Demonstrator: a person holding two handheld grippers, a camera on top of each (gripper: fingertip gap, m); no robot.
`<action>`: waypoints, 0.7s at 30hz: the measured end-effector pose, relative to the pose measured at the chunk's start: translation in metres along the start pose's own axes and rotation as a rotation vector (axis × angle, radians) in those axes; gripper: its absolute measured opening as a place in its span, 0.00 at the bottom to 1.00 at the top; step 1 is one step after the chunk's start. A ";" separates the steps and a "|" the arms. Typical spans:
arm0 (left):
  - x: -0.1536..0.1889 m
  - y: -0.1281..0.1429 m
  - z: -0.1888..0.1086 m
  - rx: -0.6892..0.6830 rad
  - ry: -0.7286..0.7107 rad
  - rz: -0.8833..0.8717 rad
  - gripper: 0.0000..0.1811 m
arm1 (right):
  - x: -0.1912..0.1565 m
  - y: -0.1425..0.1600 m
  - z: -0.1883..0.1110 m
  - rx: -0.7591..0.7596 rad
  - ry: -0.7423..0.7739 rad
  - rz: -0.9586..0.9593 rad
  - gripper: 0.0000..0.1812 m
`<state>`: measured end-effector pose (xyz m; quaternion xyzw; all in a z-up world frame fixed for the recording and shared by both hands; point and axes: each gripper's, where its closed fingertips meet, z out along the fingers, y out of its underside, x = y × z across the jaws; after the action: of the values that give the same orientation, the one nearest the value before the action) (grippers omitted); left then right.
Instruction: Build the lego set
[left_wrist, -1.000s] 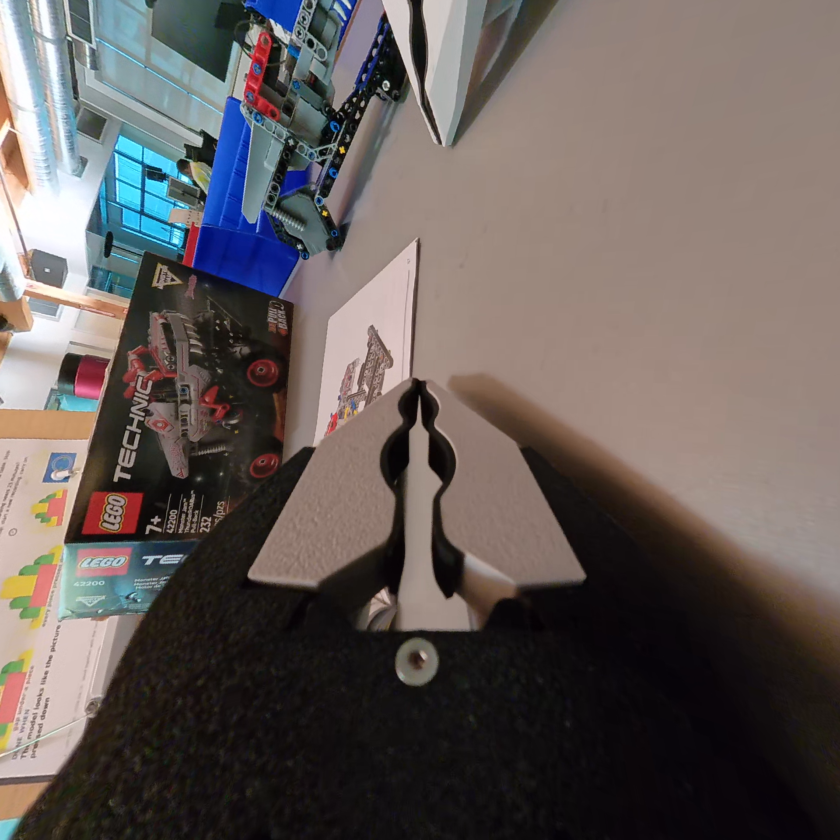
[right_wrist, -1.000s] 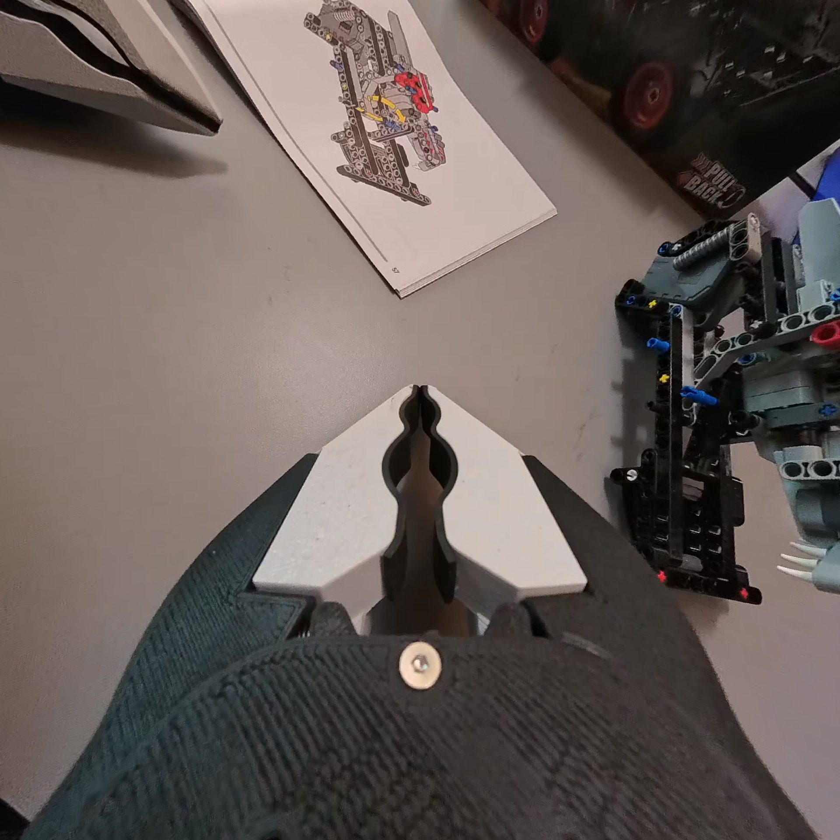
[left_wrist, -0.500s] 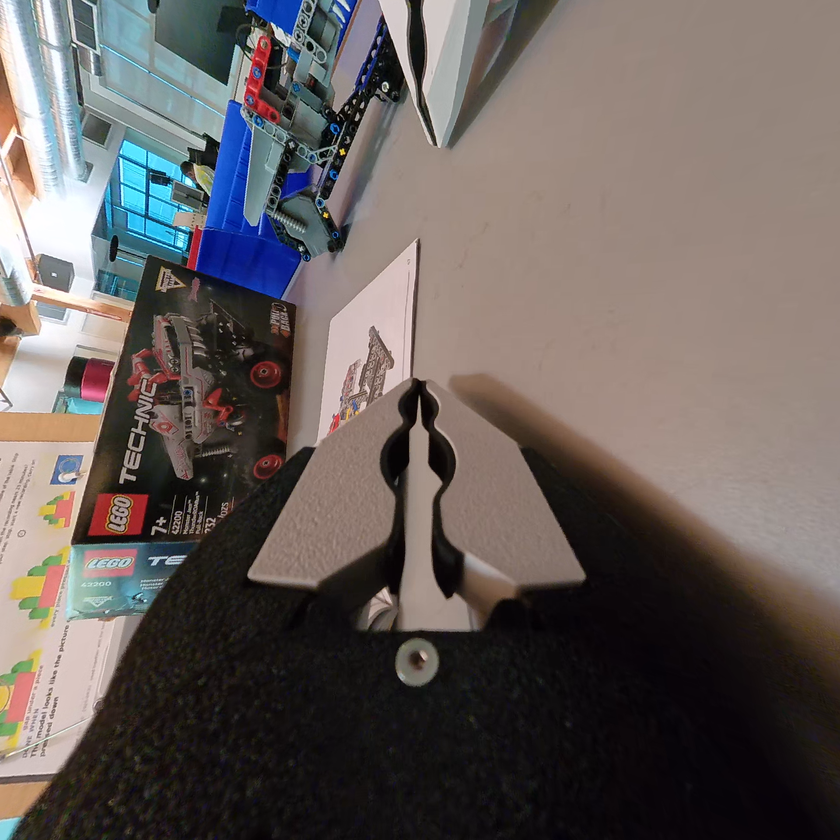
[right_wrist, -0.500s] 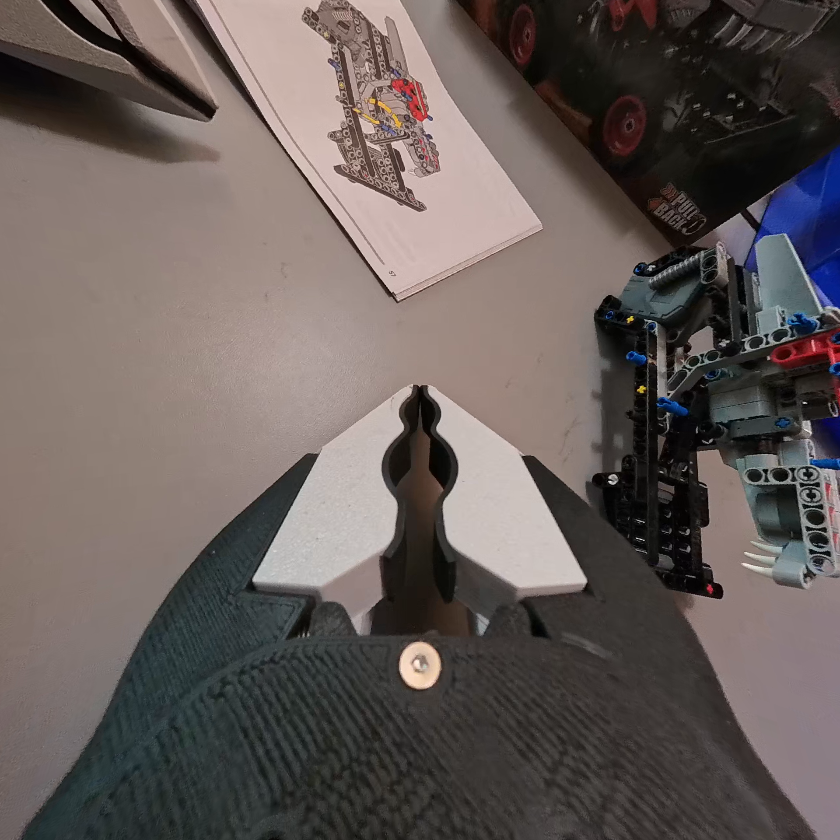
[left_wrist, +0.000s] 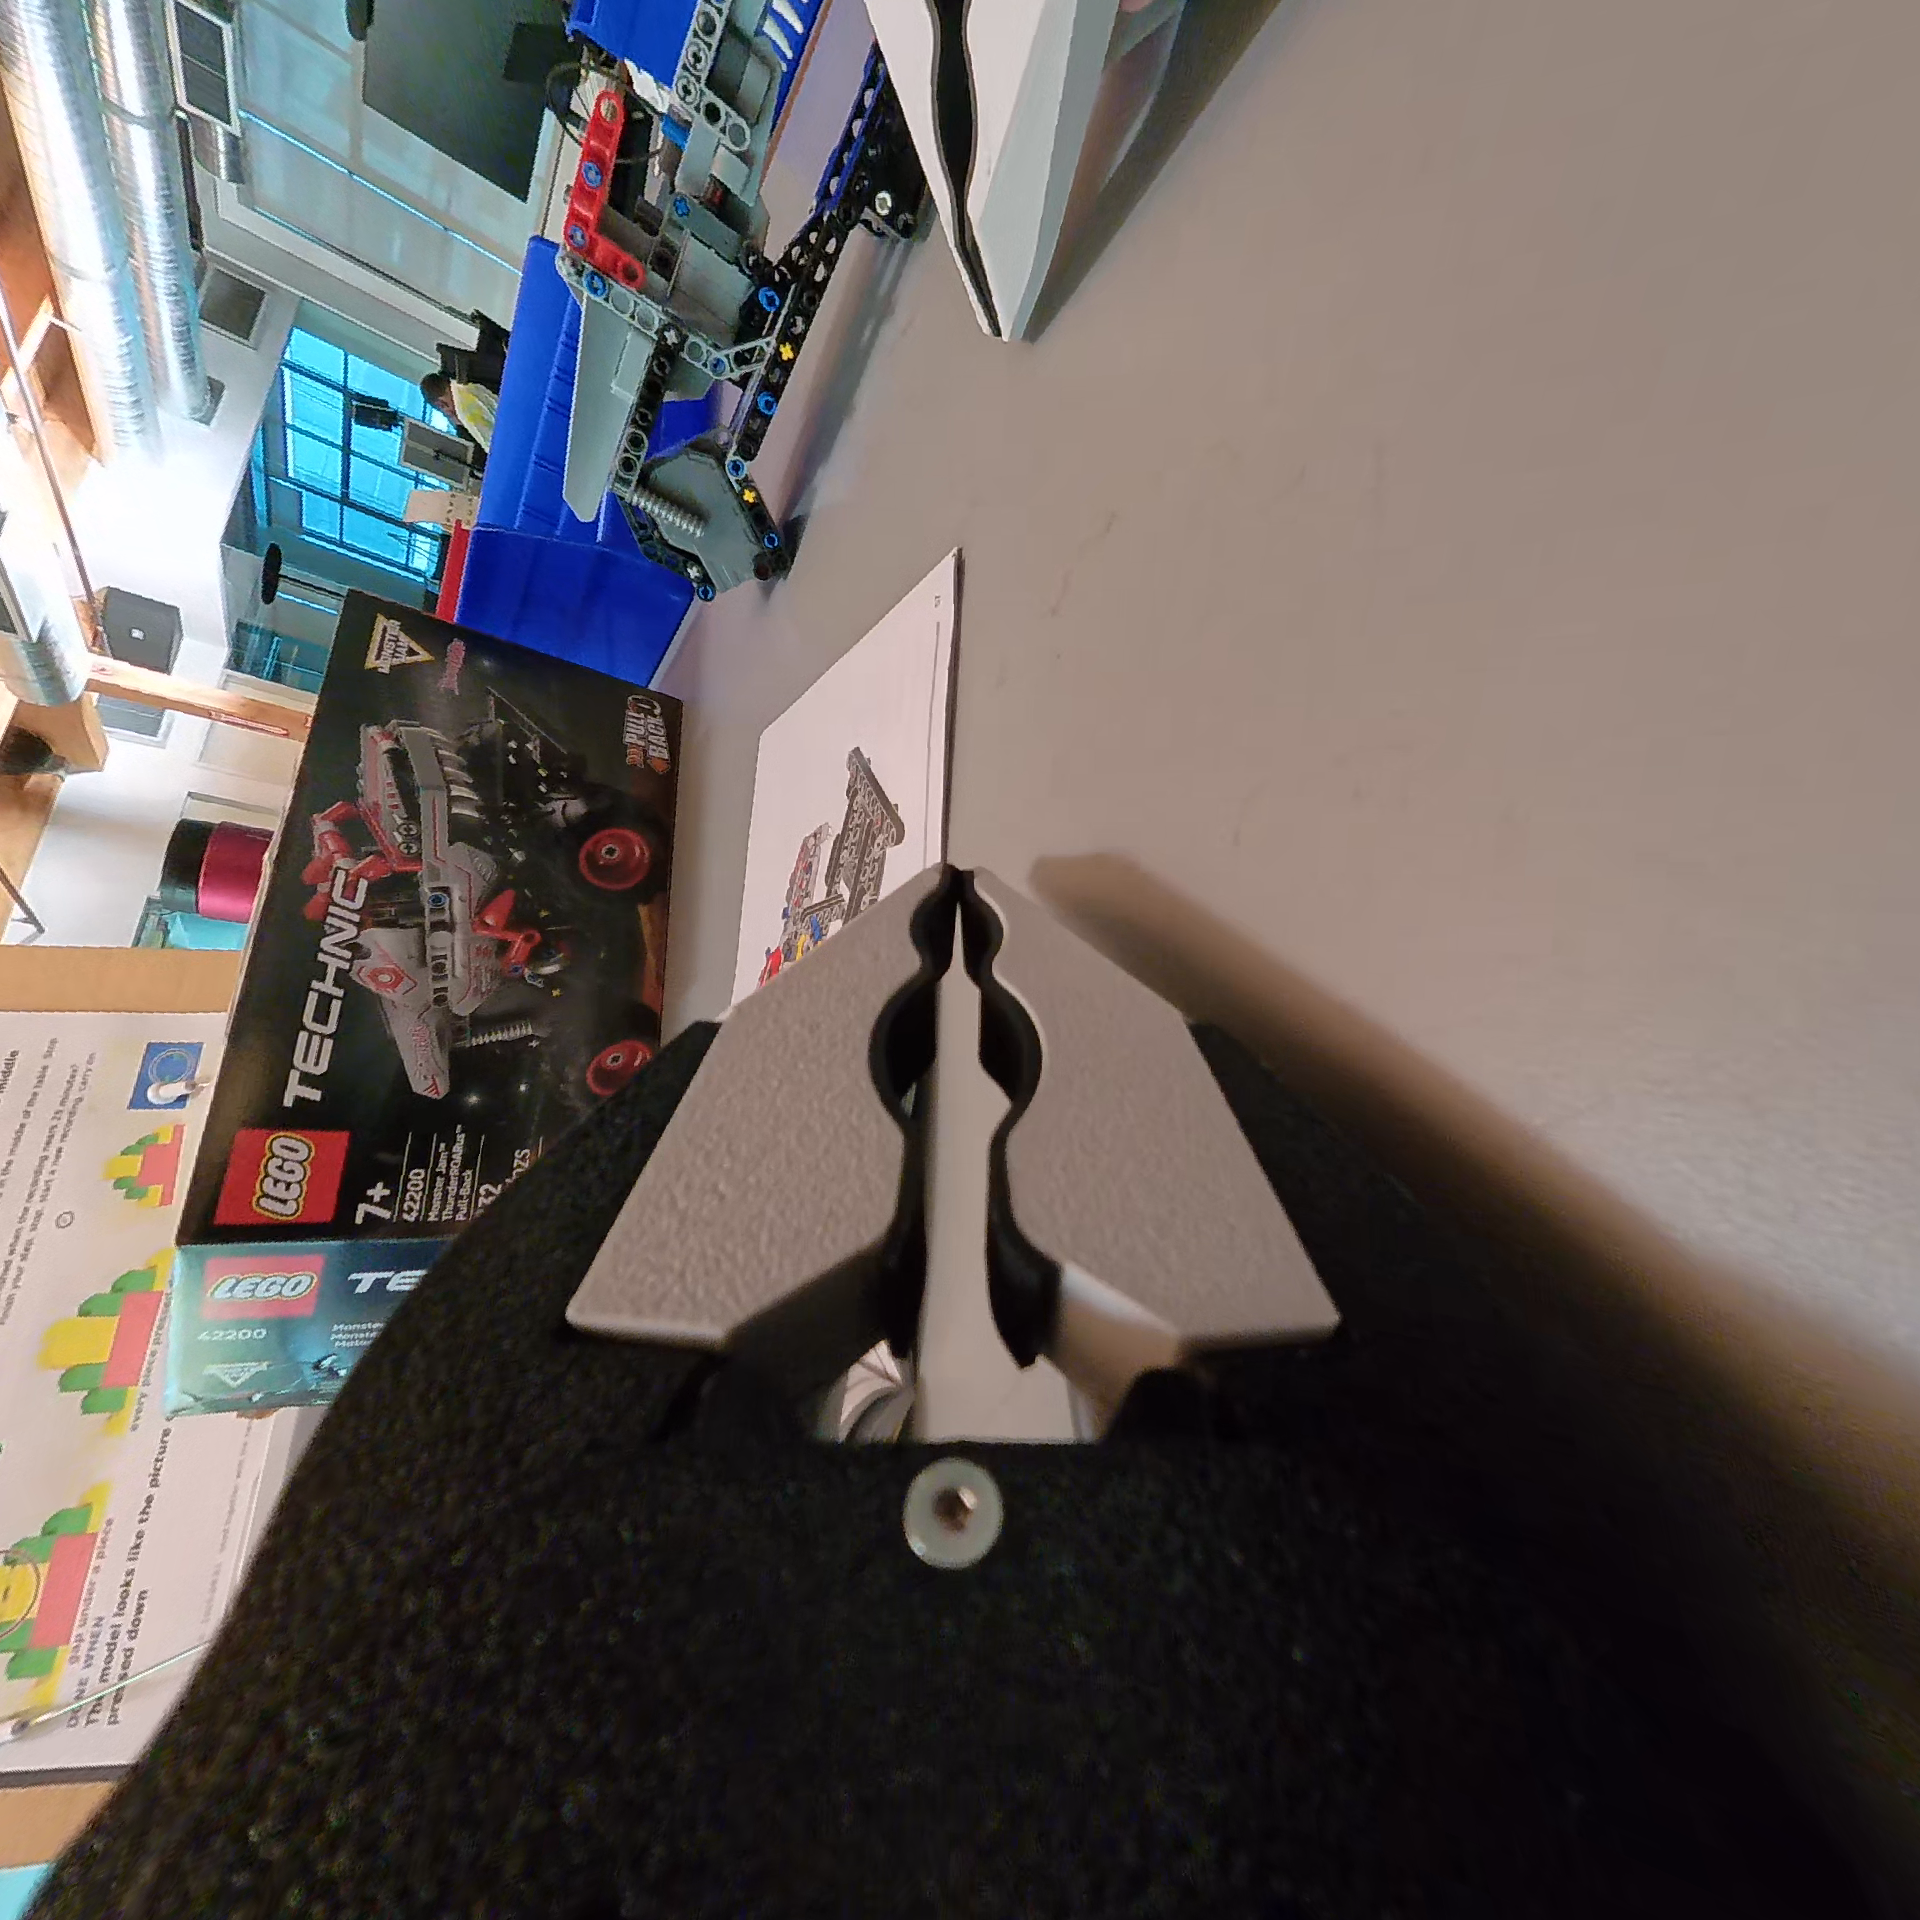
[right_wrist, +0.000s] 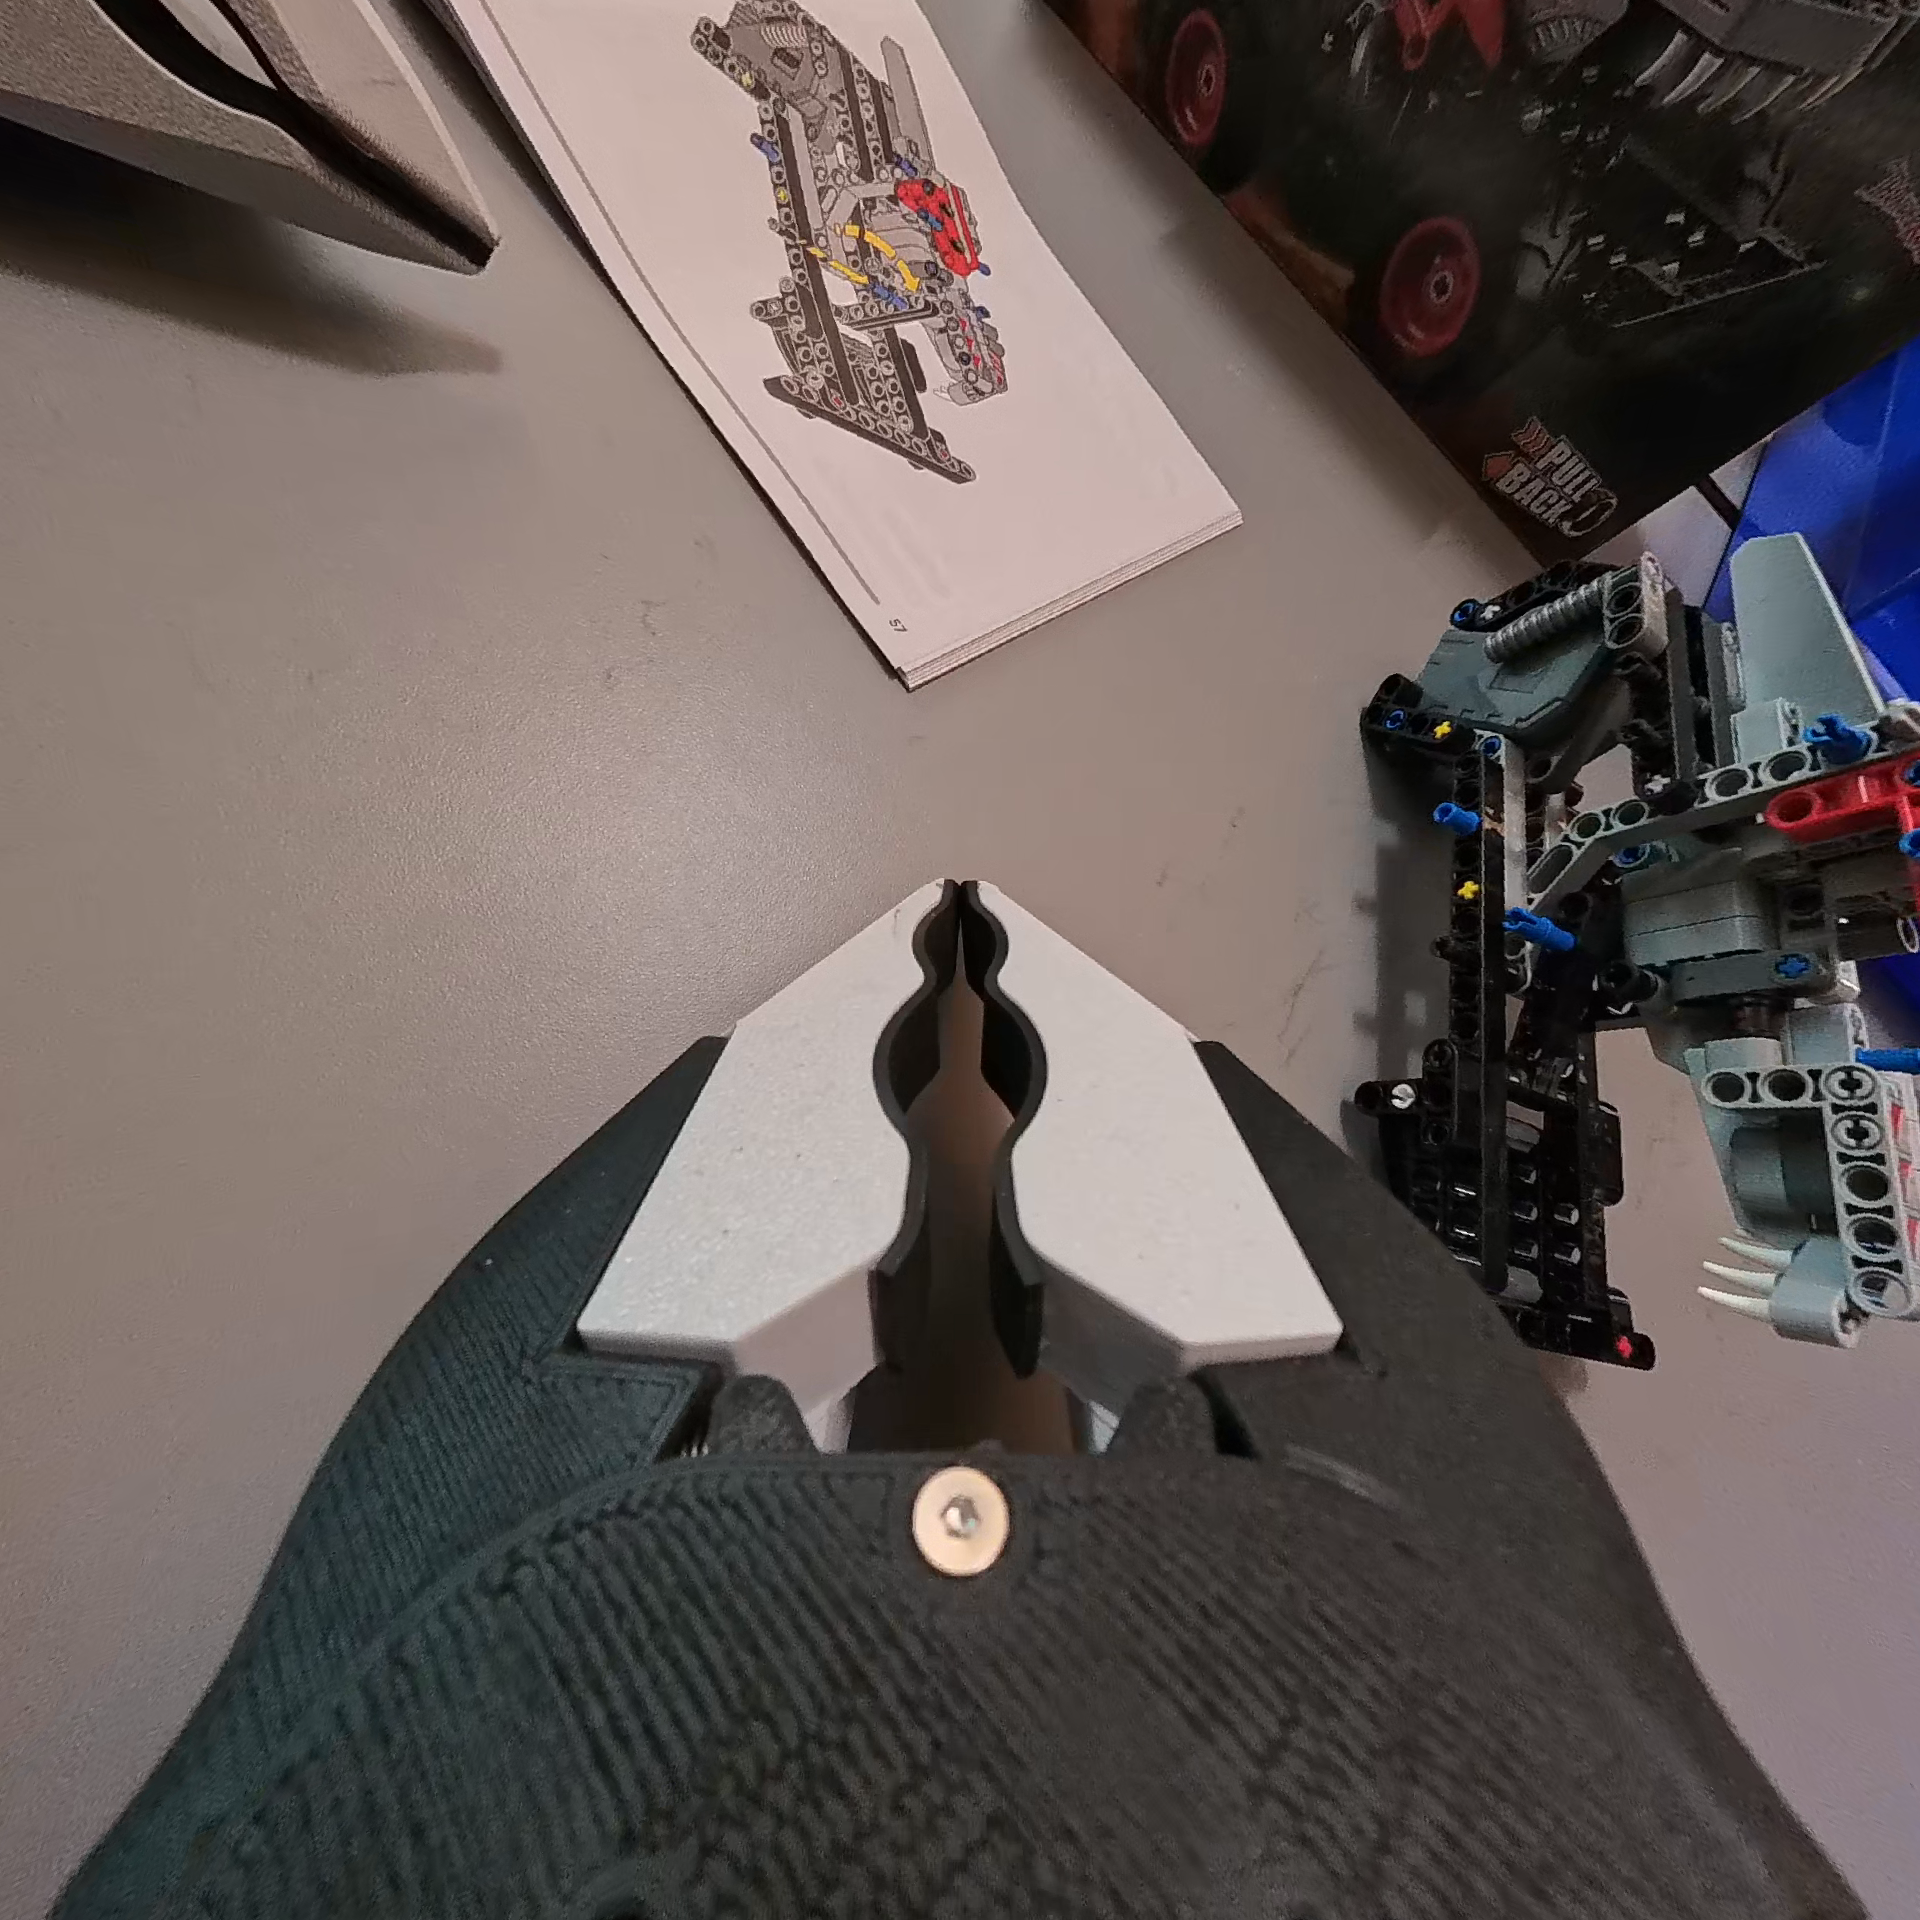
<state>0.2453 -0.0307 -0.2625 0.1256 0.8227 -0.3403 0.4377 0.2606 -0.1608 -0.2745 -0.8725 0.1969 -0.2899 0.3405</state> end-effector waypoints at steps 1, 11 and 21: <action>0.000 0.000 0.000 0.000 0.000 0.000 0.00 | 0.000 0.000 0.000 0.000 0.000 0.000 0.00; 0.001 0.000 0.001 0.000 -0.001 0.002 0.00 | 0.000 0.000 0.000 0.000 0.003 -0.001 0.00; -0.009 -0.006 0.001 0.003 -0.050 -0.011 0.00 | 0.004 0.003 -0.005 0.003 0.033 -0.014 0.02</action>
<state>0.2479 -0.0345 -0.2534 0.1133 0.8117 -0.3468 0.4561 0.2603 -0.1676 -0.2721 -0.8684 0.1962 -0.3069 0.3363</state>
